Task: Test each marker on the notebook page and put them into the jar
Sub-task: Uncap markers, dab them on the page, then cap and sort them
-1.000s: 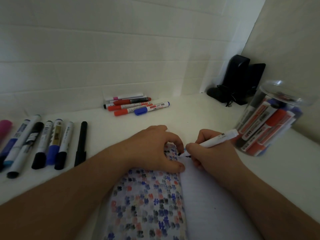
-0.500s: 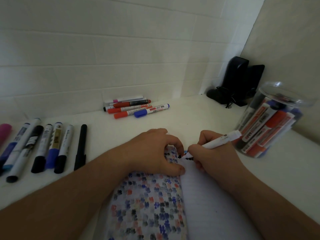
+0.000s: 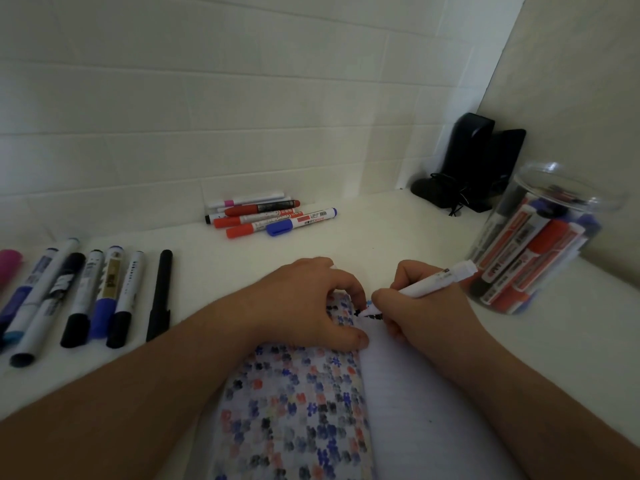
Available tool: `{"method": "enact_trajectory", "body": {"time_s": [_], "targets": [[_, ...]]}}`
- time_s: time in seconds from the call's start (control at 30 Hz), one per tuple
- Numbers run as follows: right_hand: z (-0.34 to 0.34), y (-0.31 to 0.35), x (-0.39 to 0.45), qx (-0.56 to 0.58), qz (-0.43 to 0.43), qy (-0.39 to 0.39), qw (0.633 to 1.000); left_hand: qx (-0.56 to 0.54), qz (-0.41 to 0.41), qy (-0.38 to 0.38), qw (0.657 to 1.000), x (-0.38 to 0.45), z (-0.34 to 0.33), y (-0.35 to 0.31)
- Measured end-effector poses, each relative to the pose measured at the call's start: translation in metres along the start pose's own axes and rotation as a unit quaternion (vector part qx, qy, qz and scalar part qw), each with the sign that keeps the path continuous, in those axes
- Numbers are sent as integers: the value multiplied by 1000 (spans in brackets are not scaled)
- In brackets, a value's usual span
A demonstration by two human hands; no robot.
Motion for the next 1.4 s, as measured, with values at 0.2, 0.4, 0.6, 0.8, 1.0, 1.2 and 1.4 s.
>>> {"method": "enact_trajectory", "body": {"time_s": [0.2,0.4,0.6,0.8,1.0,1.2,1.4], "targets": [[-3,2,-1,-15,3,4,1000,4,-4,-4,1000,1,0,1],[0,-3,2,10,-7,-2,1000,-2,-4,-3,1000,1,0,1],[-2,3,-2,-16,12,3,1000,1,-9,-9,1000,2,-1,2],[26,5,6,2,32,-77,997,-7,-10,-5,1000,2,0,3],[13,4,4,-79,21,-39,996,6,-9,-9,1000,3,-2,4],[20,-2,8,-78,-11,-47,996,5,-8,-9,1000,2,-2,3],[25,6,8,-82,54,-86,991,-28,-7,-24,999,-1,0,1]]}}
Point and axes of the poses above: each hand's wrist, its own x-axis towards the middle knuckle, its own z-axis out of the back of the hand, y = z × x, the point moved 6 cm from there along x, towards the middle knuckle, and after that the axes turned 4 degrees about -z, right-handed, at the moved point
